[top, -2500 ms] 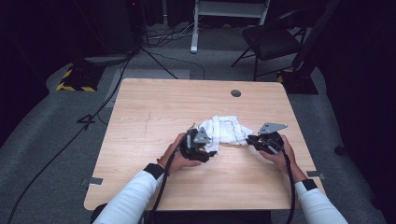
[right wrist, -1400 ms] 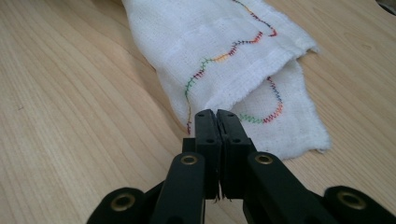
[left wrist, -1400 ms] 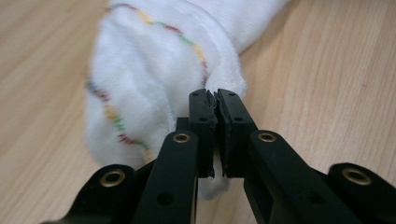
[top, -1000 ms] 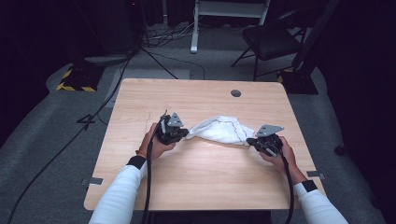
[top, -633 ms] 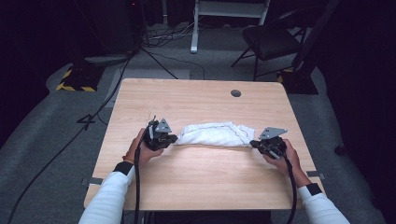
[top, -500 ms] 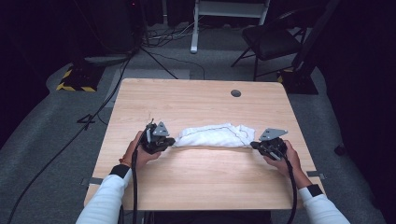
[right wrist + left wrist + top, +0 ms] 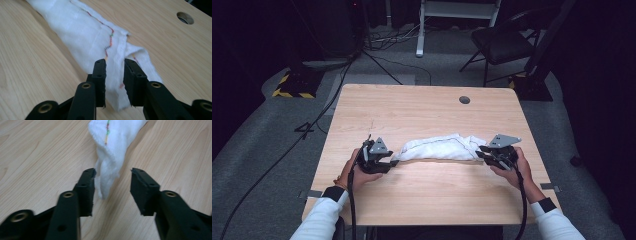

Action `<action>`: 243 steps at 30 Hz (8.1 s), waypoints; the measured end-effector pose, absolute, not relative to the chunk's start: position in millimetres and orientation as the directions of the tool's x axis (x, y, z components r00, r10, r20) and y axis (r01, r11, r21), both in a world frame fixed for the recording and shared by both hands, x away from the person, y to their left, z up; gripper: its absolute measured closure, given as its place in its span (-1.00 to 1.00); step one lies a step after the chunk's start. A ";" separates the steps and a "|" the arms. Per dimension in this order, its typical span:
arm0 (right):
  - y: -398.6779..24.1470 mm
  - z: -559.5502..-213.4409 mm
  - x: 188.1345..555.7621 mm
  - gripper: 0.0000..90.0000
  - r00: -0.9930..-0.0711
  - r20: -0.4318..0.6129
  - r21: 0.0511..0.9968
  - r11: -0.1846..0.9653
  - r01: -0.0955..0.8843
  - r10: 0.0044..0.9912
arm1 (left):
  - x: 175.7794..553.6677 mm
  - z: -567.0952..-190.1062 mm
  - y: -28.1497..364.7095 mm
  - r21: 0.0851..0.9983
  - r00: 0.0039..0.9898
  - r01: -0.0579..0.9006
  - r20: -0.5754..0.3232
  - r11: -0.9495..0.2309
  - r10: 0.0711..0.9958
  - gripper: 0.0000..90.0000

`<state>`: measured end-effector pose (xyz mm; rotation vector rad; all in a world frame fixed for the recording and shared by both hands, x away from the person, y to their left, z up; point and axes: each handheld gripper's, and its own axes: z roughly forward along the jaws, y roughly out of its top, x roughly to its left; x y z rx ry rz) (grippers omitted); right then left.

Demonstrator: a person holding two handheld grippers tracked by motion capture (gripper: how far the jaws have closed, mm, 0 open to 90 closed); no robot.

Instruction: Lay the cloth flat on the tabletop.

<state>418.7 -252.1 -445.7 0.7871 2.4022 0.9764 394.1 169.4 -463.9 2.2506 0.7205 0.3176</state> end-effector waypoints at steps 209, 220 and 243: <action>-281.0 -425.0 427.4 0.94 -0.668 -0.214 0.799 0.522 0.300 0.712 | 501.6 -444.9 44.8 0.718 0.844 0.374 -0.001 -0.587 0.537 0.89; -280.3 -399.5 426.6 0.95 -0.644 -0.199 0.853 0.454 0.256 0.739 | 479.2 -404.4 82.6 0.800 0.829 0.309 0.038 -0.514 0.558 0.89; -282.9 -334.6 352.2 0.95 -0.718 -0.201 0.902 0.412 0.129 0.666 | 394.2 -347.2 120.7 0.891 0.801 0.121 0.173 -0.438 0.573 0.94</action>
